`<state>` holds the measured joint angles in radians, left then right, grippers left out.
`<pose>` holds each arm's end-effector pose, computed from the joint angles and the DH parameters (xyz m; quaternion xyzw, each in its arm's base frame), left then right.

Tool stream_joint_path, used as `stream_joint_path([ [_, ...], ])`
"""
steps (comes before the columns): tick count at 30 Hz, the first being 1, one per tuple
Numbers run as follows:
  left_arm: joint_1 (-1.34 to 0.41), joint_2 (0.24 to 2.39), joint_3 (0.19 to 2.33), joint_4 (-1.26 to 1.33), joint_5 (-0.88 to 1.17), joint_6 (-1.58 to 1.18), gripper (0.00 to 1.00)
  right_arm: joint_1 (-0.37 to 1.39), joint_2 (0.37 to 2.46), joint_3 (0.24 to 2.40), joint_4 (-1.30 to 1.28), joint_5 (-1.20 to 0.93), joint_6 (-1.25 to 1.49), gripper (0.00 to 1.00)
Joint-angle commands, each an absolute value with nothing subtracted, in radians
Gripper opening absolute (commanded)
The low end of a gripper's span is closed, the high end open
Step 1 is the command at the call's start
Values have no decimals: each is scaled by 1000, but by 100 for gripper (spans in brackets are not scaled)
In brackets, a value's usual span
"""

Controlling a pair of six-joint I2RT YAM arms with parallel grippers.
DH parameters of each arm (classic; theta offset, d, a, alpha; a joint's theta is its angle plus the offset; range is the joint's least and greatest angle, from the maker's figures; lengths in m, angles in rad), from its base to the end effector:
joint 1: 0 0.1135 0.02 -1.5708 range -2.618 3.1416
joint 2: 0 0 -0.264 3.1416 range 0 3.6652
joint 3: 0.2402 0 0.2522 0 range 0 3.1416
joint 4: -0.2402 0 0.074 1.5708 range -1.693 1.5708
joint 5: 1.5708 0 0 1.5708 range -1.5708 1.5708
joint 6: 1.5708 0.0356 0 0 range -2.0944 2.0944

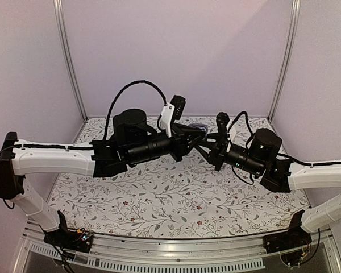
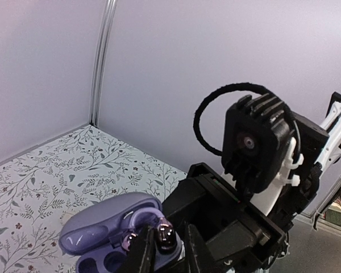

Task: Insert the wireless bluetooth earbuds into the charging case
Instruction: Insert the right earbud into the right side groove of the charging case, then adjust the right earbud in the right side groove of the charging case.

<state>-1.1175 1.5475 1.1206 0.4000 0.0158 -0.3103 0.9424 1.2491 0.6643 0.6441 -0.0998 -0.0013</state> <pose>0.1621 -0.3340 0.3277 0.2865 0.6568 -0.4610 0.5235 0.1636 0.2311 0.2852 -0.3437 0.5936 0.3600 0.6324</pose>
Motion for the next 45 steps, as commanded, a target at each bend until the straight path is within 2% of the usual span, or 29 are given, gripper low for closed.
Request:
stream_joint_path([
  [1,-1131,1530,1086,353,19,-305,20,946,1220,696,753,-68,33,0],
  [13,-1133,1467,1050,341,74,-270,25,944,1220,690,756,-73,24,0],
  [21,-1107,1370,1062,206,52,-179,33,942,1204,669,744,-148,-31,0],
  [25,-1082,1321,1078,130,122,-105,35,942,1192,661,726,-205,-68,0],
  [34,-1075,1271,1167,-94,213,114,32,942,1189,663,655,-371,-164,0],
  [45,-1075,1331,1247,-196,222,155,29,943,1241,683,630,-452,-77,0],
])
